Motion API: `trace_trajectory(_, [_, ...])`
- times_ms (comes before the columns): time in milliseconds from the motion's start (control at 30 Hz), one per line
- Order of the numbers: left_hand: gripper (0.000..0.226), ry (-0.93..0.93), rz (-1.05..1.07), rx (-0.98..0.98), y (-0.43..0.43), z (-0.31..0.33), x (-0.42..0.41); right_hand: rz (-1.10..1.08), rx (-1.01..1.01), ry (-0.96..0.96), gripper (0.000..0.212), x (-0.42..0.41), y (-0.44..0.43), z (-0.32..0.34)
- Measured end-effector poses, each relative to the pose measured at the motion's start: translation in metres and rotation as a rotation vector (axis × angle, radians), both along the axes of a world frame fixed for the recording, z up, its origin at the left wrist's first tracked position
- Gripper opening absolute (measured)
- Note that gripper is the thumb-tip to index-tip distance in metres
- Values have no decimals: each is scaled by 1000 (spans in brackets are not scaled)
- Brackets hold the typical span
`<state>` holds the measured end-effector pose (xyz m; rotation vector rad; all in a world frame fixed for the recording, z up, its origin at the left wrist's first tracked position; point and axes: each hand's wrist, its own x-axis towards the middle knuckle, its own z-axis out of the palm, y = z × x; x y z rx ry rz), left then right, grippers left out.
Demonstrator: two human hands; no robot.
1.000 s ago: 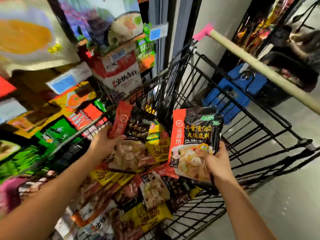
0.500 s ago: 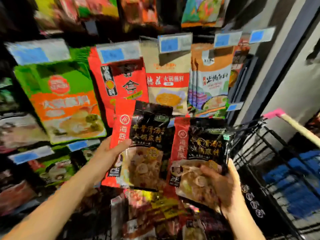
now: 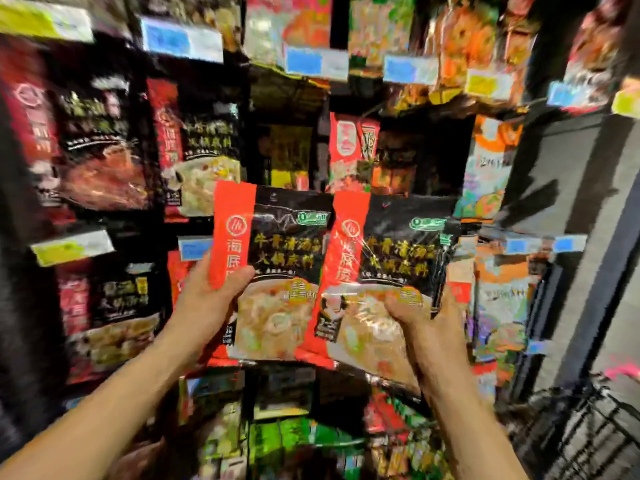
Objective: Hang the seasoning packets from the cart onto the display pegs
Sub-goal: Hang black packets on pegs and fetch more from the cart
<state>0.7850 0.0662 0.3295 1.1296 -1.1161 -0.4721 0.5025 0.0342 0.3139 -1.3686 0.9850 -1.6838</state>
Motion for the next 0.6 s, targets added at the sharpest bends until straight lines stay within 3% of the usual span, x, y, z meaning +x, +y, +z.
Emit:
trace_trajectory(133, [23, -86, 170, -145, 17, 34, 34, 21, -106, 16, 107, 47, -6, 35])
trace_trajectory(267, [35, -103, 257, -203, 28, 55, 61, 96, -178, -9, 60, 76, -10, 73])
trace_trajectory(400, [62, -129, 219, -144, 27, 78, 90, 223, -181, -88, 71, 89, -26, 96])
trace_trajectory(500, [66, -148, 222, -148, 20, 95, 107, 220, -222, -96, 58, 96, -31, 112])
trace_trajectory(600, [70, -164, 205, -130, 9, 114, 116, 234, -209, -103, 61, 97, -38, 118])
